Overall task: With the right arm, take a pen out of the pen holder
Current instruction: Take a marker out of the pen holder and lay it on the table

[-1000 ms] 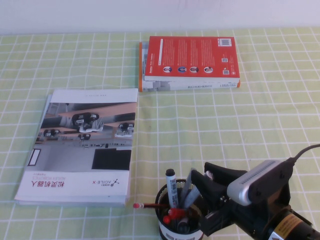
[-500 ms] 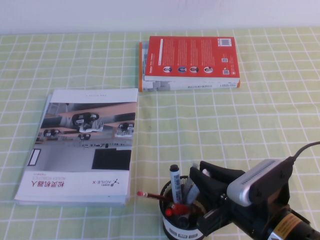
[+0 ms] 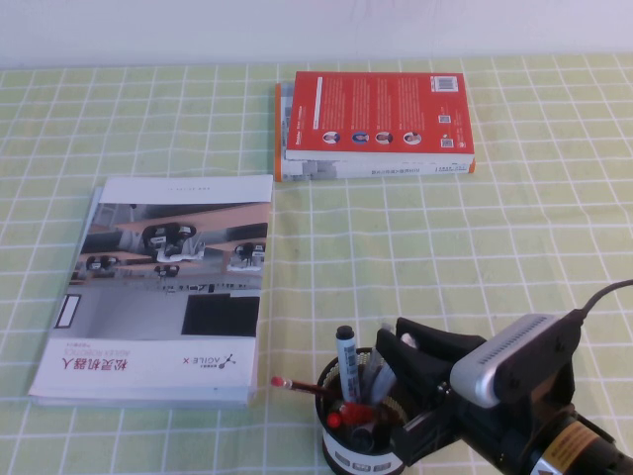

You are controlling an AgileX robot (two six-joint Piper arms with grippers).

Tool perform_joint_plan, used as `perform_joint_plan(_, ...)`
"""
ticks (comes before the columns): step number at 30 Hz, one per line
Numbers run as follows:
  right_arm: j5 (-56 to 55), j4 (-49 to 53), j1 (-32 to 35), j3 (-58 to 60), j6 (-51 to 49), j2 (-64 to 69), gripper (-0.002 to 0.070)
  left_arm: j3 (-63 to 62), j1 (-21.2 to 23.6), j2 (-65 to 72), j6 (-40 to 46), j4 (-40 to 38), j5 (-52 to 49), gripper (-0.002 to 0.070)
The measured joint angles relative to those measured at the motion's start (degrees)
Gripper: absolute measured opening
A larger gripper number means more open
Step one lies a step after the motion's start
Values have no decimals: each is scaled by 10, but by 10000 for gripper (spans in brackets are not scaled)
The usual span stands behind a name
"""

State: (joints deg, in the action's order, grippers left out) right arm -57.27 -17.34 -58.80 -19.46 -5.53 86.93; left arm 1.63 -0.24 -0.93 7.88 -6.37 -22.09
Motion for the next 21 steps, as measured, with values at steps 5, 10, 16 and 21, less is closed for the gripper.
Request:
perform_joint_plan(5,10,-2,0,0,5,-16,90,0,0,0,0,0,0,-5)
perform_joint_plan(10,16,-2,0,0,7,-28,90,0,0,0,0,0,0,-5)
perform_joint_plan(16,31,-3,0,0,24,-52,88,0,0,0,0,0,0,-5)
perform_joint_plan(21,66,-13,0,0,37,-96,88,0,0,0,0,0,0,-5)
